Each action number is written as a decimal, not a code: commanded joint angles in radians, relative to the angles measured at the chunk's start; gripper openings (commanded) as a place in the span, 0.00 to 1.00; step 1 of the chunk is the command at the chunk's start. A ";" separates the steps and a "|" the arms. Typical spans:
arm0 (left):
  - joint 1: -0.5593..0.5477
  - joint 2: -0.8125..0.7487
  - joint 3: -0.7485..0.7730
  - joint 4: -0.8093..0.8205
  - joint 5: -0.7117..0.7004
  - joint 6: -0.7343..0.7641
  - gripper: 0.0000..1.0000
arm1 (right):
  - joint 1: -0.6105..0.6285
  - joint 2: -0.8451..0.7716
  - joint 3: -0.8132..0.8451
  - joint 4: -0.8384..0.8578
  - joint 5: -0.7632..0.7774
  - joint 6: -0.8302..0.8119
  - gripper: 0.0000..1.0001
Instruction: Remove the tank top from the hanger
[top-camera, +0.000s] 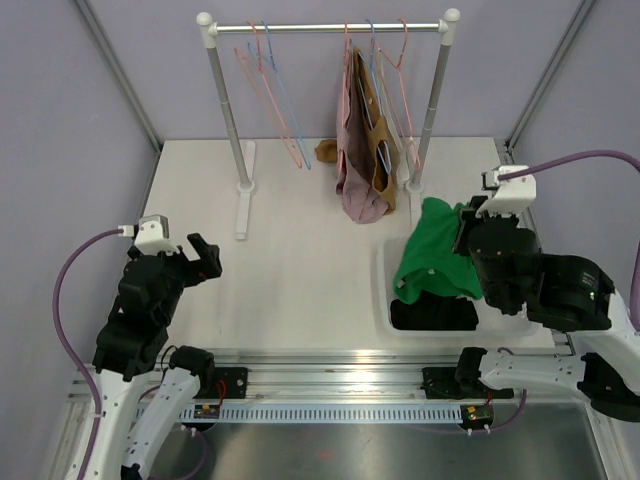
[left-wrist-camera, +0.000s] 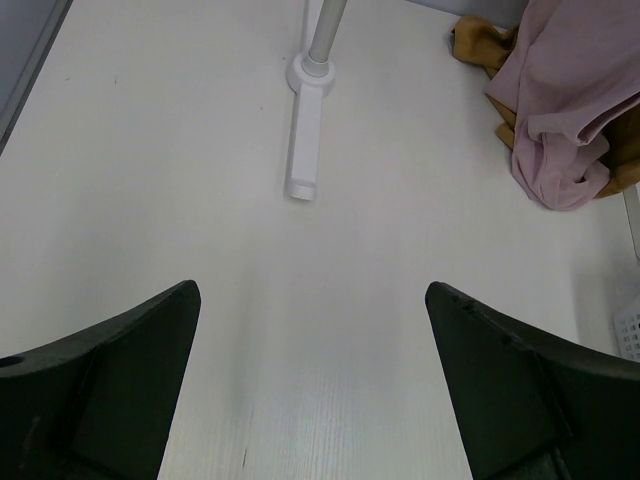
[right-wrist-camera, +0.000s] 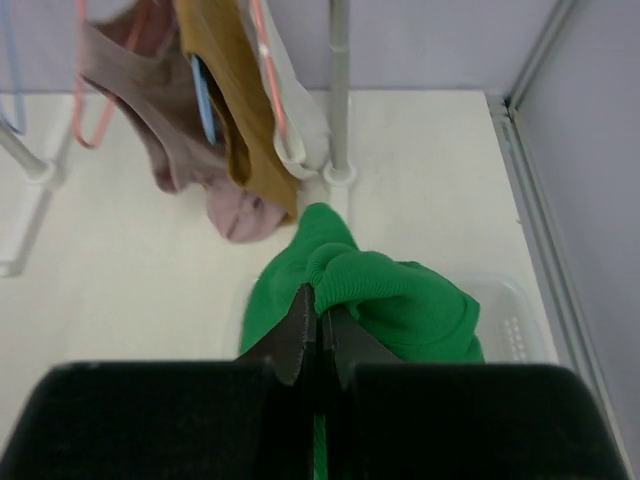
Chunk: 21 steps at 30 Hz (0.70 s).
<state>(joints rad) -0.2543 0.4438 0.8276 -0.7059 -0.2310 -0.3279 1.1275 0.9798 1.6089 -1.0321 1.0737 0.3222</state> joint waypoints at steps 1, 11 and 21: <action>0.012 -0.011 0.013 0.057 0.009 0.013 0.99 | 0.005 -0.048 -0.145 -0.124 0.103 0.242 0.00; 0.024 -0.016 0.010 0.069 0.056 0.023 0.99 | -0.044 -0.144 -0.644 0.099 -0.096 0.581 0.00; 0.024 0.003 0.008 0.069 0.096 0.024 0.99 | -0.199 -0.135 -0.974 0.395 -0.455 0.664 0.18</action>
<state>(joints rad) -0.2356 0.4397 0.8276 -0.6861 -0.1684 -0.3168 0.9672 0.8402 0.6636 -0.7670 0.7418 0.9207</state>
